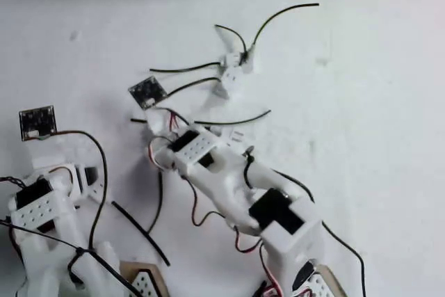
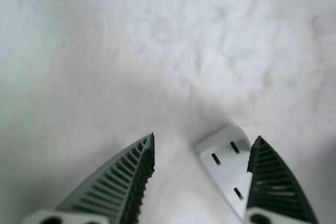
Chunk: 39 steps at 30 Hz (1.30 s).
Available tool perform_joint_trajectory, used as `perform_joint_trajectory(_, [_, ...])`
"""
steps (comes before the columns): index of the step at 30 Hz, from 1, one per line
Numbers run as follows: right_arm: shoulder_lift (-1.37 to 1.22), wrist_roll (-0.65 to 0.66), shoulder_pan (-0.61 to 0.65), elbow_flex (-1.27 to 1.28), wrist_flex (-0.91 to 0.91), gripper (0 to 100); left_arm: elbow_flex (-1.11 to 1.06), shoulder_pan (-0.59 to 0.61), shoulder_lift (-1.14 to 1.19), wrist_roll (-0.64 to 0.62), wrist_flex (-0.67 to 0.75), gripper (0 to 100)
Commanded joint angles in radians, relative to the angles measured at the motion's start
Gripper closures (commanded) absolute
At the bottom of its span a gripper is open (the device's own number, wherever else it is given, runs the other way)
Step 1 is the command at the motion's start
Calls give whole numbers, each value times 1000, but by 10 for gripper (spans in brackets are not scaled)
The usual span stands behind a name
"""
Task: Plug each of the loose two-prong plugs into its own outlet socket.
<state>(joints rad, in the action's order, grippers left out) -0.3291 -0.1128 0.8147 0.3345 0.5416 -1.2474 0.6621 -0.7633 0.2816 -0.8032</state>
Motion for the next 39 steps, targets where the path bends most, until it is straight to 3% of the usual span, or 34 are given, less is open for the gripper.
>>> perform_joint_trajectory(1, [-25,-49,-18,-106,102,981,5,2,-25,-5,18,710])
perform_joint_trajectory(9, [65,-58,-18,-118,232,981,5,2,-25,-5,18,710])
perform_joint_trajectory(18, [455,-58,-97,68,338,981,5,2,-25,-5,18,710])
perform_joint_trajectory(22, [665,-66,-231,190,354,981,5,2,-25,-5,18,710])
perform_joint_trajectory(31, [1106,-57,-679,549,360,978,5,2,-25,-5,18,710])
perform_joint_trajectory(34, [1221,15,-797,640,397,968,5,2,-25,-5,18,710])
perform_joint_trajectory(39, [1346,115,-858,701,545,769,5,2,-25,-5,18,710])
